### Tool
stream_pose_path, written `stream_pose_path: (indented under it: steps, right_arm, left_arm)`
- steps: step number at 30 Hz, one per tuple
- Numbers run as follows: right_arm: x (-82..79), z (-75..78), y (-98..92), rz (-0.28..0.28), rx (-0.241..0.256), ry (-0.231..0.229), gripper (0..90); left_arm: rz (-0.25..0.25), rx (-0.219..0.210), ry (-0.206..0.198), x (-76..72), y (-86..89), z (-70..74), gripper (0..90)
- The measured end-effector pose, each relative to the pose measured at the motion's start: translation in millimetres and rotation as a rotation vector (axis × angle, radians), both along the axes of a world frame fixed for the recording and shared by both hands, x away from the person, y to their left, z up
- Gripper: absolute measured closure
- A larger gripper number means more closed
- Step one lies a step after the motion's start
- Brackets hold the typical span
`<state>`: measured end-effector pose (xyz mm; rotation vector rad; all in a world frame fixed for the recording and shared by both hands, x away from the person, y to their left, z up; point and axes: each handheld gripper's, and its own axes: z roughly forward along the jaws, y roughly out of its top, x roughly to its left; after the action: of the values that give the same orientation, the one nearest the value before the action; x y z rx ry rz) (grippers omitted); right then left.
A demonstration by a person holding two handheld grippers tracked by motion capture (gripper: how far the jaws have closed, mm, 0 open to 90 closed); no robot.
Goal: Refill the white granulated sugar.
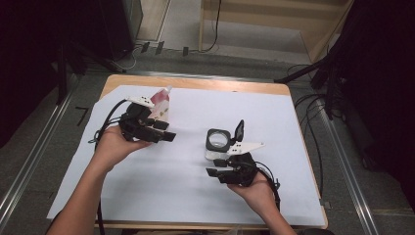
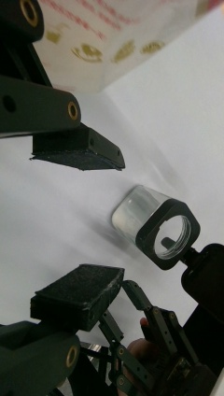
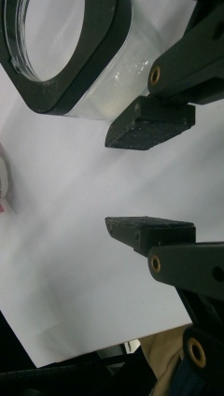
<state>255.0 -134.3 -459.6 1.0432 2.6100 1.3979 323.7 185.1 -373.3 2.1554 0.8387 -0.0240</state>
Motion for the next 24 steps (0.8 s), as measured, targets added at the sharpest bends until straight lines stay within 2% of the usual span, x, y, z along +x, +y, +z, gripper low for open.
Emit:
stream_pose_path:
  steps: [5,14,19,24]
  right_arm:
    - [0.4,0.1,3.8,0.014,-0.009,-0.006,54.0]
    - [1.9,-0.9,7.0,0.025,-0.018,-0.007,54.0]
    - [2.3,-1.3,7.5,0.029,-0.021,-0.011,54.0]
    - [2.7,-1.6,7.1,0.027,-0.02,-0.011,54.0]
  left_arm:
    - [0.022,0.021,-0.002,-3.1,14.1,5.4,42.0]
    - [0.018,-0.016,0.01,-7.8,25.6,10.2,41.7]
    - [0.046,-0.029,-0.006,-11.4,39.5,19.3,40.9]
    - [0.101,-0.049,-0.011,-14.8,56.9,29.3,41.0]
